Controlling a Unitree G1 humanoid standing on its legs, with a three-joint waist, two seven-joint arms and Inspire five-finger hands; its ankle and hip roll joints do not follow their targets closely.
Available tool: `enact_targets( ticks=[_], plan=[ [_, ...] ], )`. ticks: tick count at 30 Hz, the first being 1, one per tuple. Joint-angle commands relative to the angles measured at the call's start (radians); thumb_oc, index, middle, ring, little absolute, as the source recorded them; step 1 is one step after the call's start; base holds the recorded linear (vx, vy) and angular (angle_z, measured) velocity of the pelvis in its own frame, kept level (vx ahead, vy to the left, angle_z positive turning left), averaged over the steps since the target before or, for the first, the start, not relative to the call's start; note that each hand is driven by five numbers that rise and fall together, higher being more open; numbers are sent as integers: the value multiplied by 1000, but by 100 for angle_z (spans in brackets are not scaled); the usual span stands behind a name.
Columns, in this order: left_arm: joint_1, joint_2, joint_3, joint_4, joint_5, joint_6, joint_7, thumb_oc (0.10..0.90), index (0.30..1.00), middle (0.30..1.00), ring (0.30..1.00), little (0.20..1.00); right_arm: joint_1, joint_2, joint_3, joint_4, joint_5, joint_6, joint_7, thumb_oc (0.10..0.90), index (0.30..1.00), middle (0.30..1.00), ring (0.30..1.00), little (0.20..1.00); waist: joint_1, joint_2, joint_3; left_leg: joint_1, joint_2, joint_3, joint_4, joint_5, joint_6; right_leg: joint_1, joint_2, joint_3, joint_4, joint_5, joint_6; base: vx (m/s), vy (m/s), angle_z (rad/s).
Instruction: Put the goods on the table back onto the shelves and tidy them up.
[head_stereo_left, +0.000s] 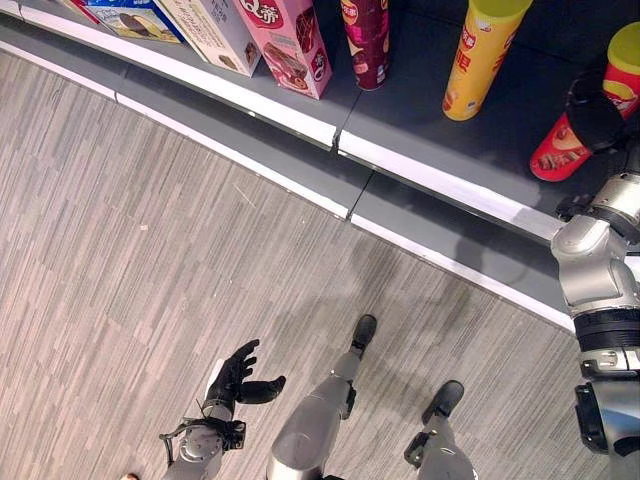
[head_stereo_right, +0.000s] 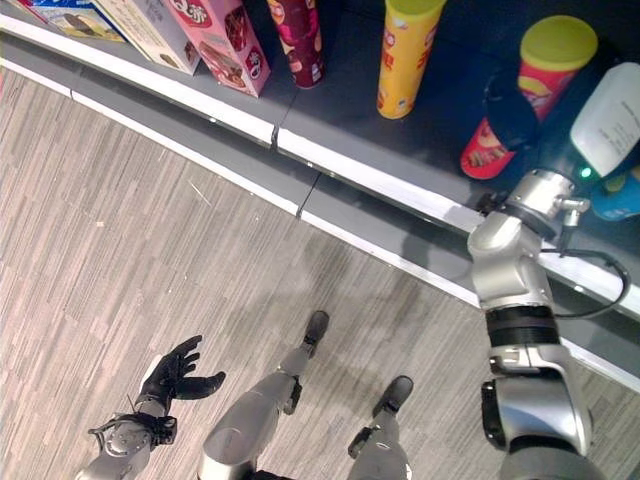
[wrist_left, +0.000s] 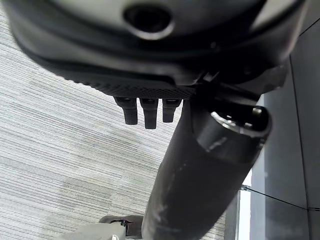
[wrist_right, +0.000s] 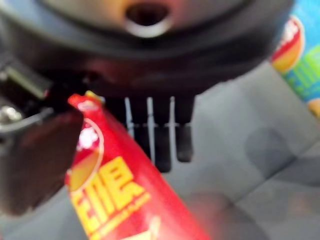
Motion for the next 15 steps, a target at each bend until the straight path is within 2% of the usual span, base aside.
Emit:
enact_targets(
  ticks=[1,15],
  plan=[
    [-4,62,-46,4,0,-49,15,800,900,900,900,900,-127,-152,-13,-25,3,-35,-115,400,300,300,300,300,10,-2,-76,23,22,-19,19,-102,-60,-42,-87,-3,67,-16,40,0,0,0],
    [-16,54,-53,29,-1,-55,28,800,900,900,900,900,-117,-117,-26,-11,25,-35,-144,400,300,300,300,300,4,9,-66,22,20,-26,20,-102,-58,-46,-91,-1,70,-17,40,0,0,0]
  ],
)
